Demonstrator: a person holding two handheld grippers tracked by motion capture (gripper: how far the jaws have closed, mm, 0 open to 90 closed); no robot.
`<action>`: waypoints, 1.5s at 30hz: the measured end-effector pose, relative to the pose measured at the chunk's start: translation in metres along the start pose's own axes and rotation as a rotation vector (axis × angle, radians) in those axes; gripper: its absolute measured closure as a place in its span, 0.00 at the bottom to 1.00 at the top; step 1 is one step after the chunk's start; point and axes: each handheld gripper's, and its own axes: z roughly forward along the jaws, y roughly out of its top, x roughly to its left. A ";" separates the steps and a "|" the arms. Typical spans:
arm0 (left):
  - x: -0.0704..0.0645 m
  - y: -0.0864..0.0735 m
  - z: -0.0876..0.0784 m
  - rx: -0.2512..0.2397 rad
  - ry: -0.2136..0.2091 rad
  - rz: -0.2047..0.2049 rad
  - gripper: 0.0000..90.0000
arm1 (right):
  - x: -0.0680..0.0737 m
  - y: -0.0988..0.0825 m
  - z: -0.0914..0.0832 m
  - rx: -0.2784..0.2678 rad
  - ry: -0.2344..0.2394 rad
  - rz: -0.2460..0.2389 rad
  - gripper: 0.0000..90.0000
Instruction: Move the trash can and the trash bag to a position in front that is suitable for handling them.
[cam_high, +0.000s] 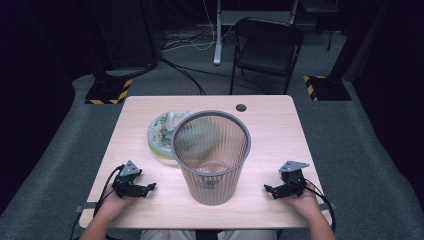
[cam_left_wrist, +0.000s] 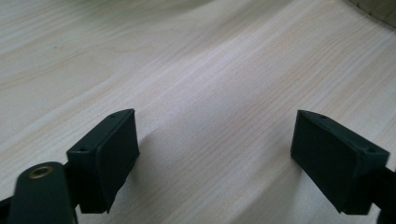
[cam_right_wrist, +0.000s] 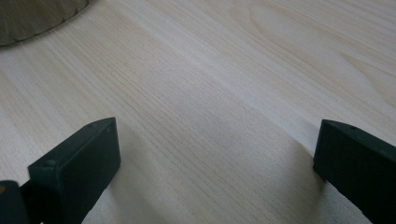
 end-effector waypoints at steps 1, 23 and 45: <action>-0.001 0.001 -0.001 0.010 0.000 -0.003 0.21 | 0.000 0.000 0.000 -0.001 0.000 0.000 0.00; 0.002 0.055 -0.020 -0.098 -0.058 -0.045 0.38 | 0.000 -0.001 -0.001 -0.001 -0.002 0.004 0.00; -0.003 0.119 0.035 -0.127 -0.072 0.019 0.41 | -0.001 -0.001 -0.001 -0.001 0.004 -0.003 0.00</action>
